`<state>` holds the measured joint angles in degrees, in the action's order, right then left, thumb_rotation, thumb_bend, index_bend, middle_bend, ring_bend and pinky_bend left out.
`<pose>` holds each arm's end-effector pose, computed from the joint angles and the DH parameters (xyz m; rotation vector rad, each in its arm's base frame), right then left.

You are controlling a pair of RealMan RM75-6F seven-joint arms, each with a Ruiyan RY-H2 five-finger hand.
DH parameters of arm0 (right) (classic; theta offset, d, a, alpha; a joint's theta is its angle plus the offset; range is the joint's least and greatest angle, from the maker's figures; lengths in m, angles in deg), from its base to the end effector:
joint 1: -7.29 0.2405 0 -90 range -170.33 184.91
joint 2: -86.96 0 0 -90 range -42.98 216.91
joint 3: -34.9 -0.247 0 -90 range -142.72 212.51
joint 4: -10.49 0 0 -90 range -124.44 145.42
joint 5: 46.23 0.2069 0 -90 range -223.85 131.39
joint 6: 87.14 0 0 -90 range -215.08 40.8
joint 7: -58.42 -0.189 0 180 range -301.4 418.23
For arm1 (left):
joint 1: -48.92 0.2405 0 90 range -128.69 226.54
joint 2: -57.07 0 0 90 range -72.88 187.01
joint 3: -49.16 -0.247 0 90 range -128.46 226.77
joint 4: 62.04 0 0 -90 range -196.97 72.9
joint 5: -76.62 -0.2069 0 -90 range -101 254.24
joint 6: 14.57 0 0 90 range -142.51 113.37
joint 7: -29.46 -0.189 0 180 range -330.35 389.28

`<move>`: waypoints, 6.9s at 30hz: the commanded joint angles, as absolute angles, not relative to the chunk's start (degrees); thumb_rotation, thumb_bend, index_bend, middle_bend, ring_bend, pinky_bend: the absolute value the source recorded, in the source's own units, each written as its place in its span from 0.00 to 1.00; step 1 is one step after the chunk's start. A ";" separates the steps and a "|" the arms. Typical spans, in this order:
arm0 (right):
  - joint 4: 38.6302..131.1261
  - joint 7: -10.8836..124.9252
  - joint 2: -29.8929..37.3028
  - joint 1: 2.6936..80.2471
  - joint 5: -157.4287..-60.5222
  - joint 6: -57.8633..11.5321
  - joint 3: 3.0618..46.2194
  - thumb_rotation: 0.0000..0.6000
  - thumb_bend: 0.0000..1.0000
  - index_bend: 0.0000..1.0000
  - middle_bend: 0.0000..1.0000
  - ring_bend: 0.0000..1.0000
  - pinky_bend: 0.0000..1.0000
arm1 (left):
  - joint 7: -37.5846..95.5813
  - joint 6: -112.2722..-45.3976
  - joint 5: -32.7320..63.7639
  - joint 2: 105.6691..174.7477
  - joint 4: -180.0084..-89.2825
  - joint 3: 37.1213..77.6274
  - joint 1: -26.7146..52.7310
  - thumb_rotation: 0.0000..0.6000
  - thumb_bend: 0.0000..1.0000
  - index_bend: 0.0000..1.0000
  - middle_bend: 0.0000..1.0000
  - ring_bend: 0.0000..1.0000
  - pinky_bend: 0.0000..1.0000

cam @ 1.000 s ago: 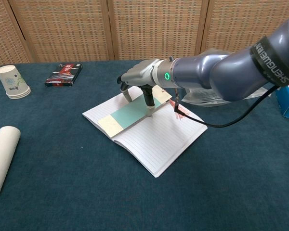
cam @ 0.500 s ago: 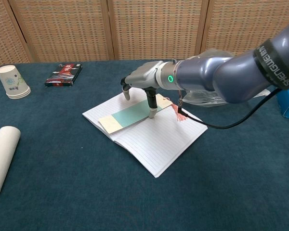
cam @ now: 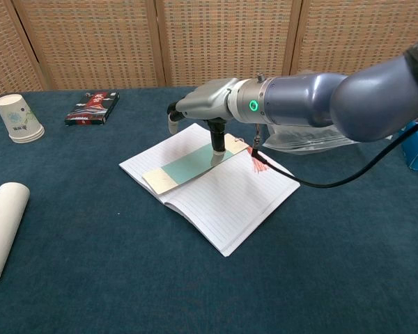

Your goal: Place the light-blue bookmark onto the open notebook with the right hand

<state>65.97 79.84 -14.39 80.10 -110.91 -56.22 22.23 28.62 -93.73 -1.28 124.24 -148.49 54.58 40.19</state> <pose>0.0133 -0.4549 -0.1055 2.2676 -0.4351 0.7491 -0.3281 0.2561 0.1532 -1.3354 -0.9228 -0.8159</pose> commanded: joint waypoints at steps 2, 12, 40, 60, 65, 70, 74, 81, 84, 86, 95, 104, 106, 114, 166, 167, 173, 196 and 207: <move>72.22 83.25 -11.17 79.02 -108.82 -52.89 21.78 1.00 0.46 0.26 0.02 0.00 0.04 | 28.68 -94.03 -1.65 124.14 -148.68 54.48 40.27 1.00 0.12 0.00 0.00 0.00 0.00; 75.55 86.01 -11.37 78.79 -105.84 -51.56 22.55 1.00 0.85 0.36 0.12 0.00 0.07 | 29.47 -95.06 -2.47 123.87 -148.85 54.40 40.64 1.00 0.12 0.00 0.00 0.00 0.00; 74.46 97.61 -12.68 81.56 -85.94 -52.17 27.08 1.00 1.00 0.10 0.00 0.00 0.00 | 29.41 -93.50 -2.58 124.21 -148.35 54.01 39.98 1.00 0.12 0.00 0.00 0.00 0.00; 73.88 101.63 -12.31 82.89 -78.32 -50.89 31.20 1.00 1.00 0.17 0.00 0.00 0.00 | 28.77 -93.29 -2.66 124.34 -148.48 53.84 39.81 1.00 0.12 0.00 0.00 0.00 0.00; 74.65 102.61 -11.95 83.13 -76.42 -50.36 31.94 1.00 1.00 0.18 0.00 0.00 0.00 | 28.65 -93.55 -2.85 124.34 -148.57 53.80 39.85 1.00 0.12 0.00 0.00 0.00 0.00; 74.91 103.16 -12.17 83.30 -75.54 -50.30 32.73 1.00 1.00 0.19 0.00 0.00 0.00 | 28.59 -93.70 -2.98 124.34 -148.61 53.77 39.88 1.00 0.12 0.00 0.00 0.00 0.00; 74.72 103.33 -12.51 83.41 -75.43 -50.35 33.11 1.00 1.00 0.20 0.00 0.00 0.00 | 28.58 -93.72 -3.06 124.34 -148.59 53.73 39.87 1.00 0.12 0.00 0.00 0.00 0.00; 74.30 101.79 -13.22 83.25 -78.28 -50.91 33.02 1.00 1.00 0.20 0.00 0.00 0.00 | 28.45 -93.79 -3.04 124.42 -148.55 53.75 39.86 1.00 0.12 0.00 0.00 0.00 0.00; 73.70 100.68 -13.56 82.98 -80.11 -51.27 32.87 1.00 1.00 0.20 0.00 0.00 0.00 | 28.41 -93.76 -3.03 124.46 -148.51 53.75 39.85 1.00 0.12 0.00 0.00 0.00 0.00; 73.22 100.02 -13.82 82.83 -81.25 -51.46 32.78 1.00 1.00 0.20 0.00 0.00 0.00 | 28.38 -93.78 -3.06 124.47 -148.51 53.73 39.85 1.00 0.12 0.00 0.00 0.00 0.00; 69.25 96.93 -15.48 82.16 -85.47 -53.53 32.43 1.00 1.00 0.20 0.00 0.00 0.00 | 28.17 -93.62 -2.63 124.56 -148.42 53.83 39.84 1.00 0.12 0.00 0.00 0.00 0.00; 66.21 95.37 -16.18 81.74 -87.85 -54.77 32.20 1.00 1.00 0.21 0.00 0.00 0.00 | 27.68 -93.01 -2.25 124.82 -148.29 53.83 39.59 1.00 0.12 0.00 0.00 0.00 0.00; 65.51 95.22 -16.16 81.65 -88.23 -55.02 32.20 1.00 1.00 0.21 0.00 0.00 0.00 | 27.58 -92.83 -2.18 124.88 -148.26 53.82 39.51 1.00 0.12 0.00 0.00 0.00 0.00; 65.10 94.13 -15.70 81.19 -90.00 -56.08 32.20 1.00 1.00 0.22 0.00 0.00 0.00 | 27.56 -92.79 -2.14 124.88 -148.31 53.80 39.49 1.00 0.12 0.00 0.00 0.00 0.00; 52.13 72.04 -20.33 78.91 -121.19 -56.81 30.78 1.00 0.95 0.25 0.00 0.00 0.00 | 27.54 -91.95 -1.61 124.85 -148.48 53.71 39.24 1.00 0.12 0.00 0.00 0.00 0.00; 51.71 71.56 -20.40 78.91 -121.63 -56.94 30.81 1.00 0.95 0.25 0.00 0.00 0.00 | 27.47 -91.91 -1.57 124.87 -148.50 53.71 39.22 1.00 0.12 0.00 0.00 0.00 0.00; 50.50 69.18 -20.44 78.67 -123.84 -57.06 31.22 1.00 0.94 0.25 0.00 0.00 0.00 | 27.05 -91.71 -1.44 124.99 -148.63 53.68 39.11 1.00 0.12 0.00 0.00 0.00 0.00; 51.83 65.87 -19.44 77.75 -128.18 -55.07 31.04 1.00 0.92 0.26 0.00 0.00 0.00 | 26.76 -92.45 -2.23 124.76 -149.36 53.44 39.23 1.00 0.12 0.00 0.00 0.00 0.00; 51.23 66.60 -19.70 77.56 -128.05 -55.33 30.38 1.00 0.91 0.27 0.00 0.00 0.00 | 26.85 -92.49 -2.35 124.72 -149.37 53.38 39.24 1.00 0.12 0.00 0.00 0.00 0.00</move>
